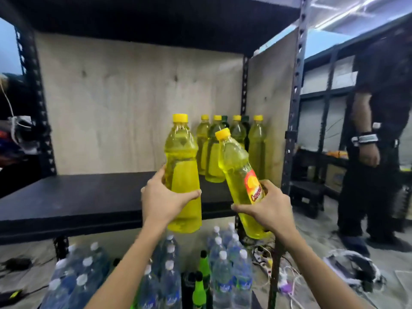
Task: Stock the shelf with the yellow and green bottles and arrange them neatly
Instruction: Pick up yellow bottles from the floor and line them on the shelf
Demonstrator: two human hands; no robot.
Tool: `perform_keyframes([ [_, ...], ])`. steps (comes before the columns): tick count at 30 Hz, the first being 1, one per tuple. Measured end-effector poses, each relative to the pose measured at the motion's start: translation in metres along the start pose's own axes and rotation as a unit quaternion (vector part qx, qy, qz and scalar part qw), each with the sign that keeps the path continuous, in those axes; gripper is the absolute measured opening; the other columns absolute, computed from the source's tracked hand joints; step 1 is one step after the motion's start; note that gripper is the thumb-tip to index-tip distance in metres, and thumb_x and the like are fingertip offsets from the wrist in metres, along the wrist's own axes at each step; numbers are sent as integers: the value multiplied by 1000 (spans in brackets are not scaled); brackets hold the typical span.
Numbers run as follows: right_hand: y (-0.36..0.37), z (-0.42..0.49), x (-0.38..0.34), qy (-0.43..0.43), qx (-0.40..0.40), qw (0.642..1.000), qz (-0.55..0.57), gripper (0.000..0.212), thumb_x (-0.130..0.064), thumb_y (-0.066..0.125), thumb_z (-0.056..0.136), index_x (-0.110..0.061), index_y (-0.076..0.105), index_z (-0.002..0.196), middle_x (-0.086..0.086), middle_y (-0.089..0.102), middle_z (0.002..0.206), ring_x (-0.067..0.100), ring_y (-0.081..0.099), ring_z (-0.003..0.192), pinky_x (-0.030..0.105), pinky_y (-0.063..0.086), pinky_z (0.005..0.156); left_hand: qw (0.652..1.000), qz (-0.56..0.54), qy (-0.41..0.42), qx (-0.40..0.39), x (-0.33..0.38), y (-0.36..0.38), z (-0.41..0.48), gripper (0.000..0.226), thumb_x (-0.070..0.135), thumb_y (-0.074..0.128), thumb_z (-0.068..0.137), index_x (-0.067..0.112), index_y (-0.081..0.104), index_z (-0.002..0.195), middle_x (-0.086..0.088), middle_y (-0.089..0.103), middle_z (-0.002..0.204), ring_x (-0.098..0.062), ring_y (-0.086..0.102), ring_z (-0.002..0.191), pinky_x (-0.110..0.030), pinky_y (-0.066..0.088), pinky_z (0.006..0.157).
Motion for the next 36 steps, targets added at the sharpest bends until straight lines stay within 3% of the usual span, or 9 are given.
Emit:
perform_keyframes([
  [5,-1,66,-20,36,40,997,57,99,-64,88,45,-19,55,128,6,67,107,28,62,104,45,53,90,998,-37,47,-5,28,54,65,111,64,87,38,30,52,138,7,69,120,-18,64,111,-43,56,91],
  [11,39,118,-26,67,71,989,108,107,-54,86,61,-10,39,146,13,59,132,34,55,123,45,47,100,1000,-19,20,10,18,121,122,112,50,93,51,25,43,147,-3,62,132,-27,56,123,-44,51,99],
  [14,64,128,-19,82,82,987,111,107,-53,87,61,-9,39,145,13,60,131,33,56,123,44,49,97,1000,-23,10,14,5,143,136,107,45,94,53,24,44,146,-4,64,129,-29,57,122,-44,51,99],
  [19,92,140,-5,98,109,984,100,91,-50,88,61,-12,48,133,9,65,114,29,63,106,40,52,88,999,-37,5,3,-16,167,140,104,41,95,53,26,46,143,-2,64,126,-27,58,120,-39,51,95],
  [28,116,148,8,105,138,978,113,89,-57,86,59,-15,46,127,8,63,109,26,63,96,35,53,75,999,-25,14,-19,-28,180,136,109,51,90,56,29,38,149,-1,58,136,-26,53,127,-44,50,101],
  [32,119,145,6,107,135,981,88,93,-61,83,60,-13,45,130,10,62,116,29,60,105,42,56,83,999,-13,16,-40,-31,177,132,112,53,89,58,26,33,151,-4,51,143,-26,47,132,-43,43,105],
  [36,113,141,-2,138,134,981,-15,100,-71,77,59,-12,47,134,14,53,131,37,45,123,49,41,98,997,-8,-11,-73,-30,176,127,115,53,87,61,24,25,154,-6,43,149,-29,39,138,-45,39,109],
])
Point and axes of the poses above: each hand's wrist, its own z-axis towards the middle knuckle, its own y-axis out of the palm, x = y × z, the point moved 2 cm from there along z, towards the middle knuckle
